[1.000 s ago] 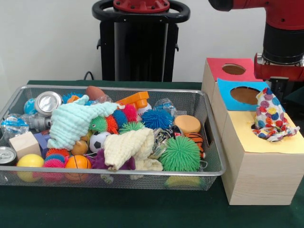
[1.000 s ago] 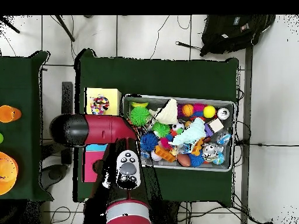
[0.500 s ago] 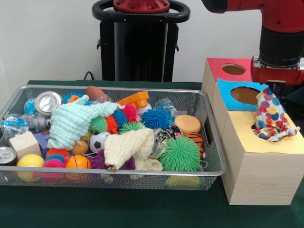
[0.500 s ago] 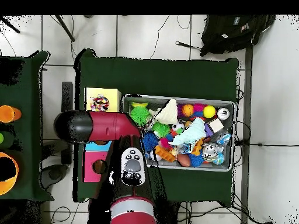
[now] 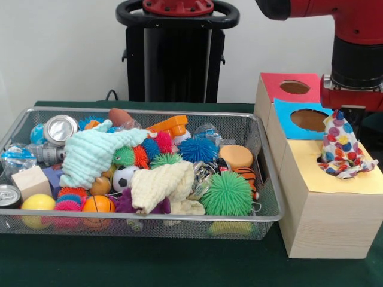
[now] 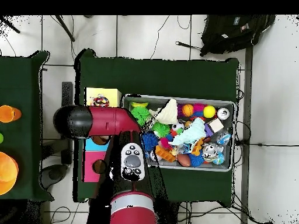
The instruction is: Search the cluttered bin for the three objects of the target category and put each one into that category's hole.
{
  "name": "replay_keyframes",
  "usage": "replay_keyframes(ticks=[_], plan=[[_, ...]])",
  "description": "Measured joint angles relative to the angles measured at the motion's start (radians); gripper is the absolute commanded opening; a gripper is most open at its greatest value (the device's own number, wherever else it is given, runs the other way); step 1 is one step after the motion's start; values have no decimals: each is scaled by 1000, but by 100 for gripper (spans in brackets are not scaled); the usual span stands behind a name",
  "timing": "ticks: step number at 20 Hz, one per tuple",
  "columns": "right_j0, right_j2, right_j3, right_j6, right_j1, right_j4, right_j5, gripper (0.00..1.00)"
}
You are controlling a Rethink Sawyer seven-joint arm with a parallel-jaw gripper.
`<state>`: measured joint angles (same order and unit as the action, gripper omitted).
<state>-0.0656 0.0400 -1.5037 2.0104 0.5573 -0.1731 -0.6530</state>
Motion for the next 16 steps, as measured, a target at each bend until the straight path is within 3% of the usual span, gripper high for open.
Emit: replay_keyframes(ticks=[10,16], plan=[[10,2,87,0,-41,3,-140,0],[23,17,96,0,-46,5,-160,0]])
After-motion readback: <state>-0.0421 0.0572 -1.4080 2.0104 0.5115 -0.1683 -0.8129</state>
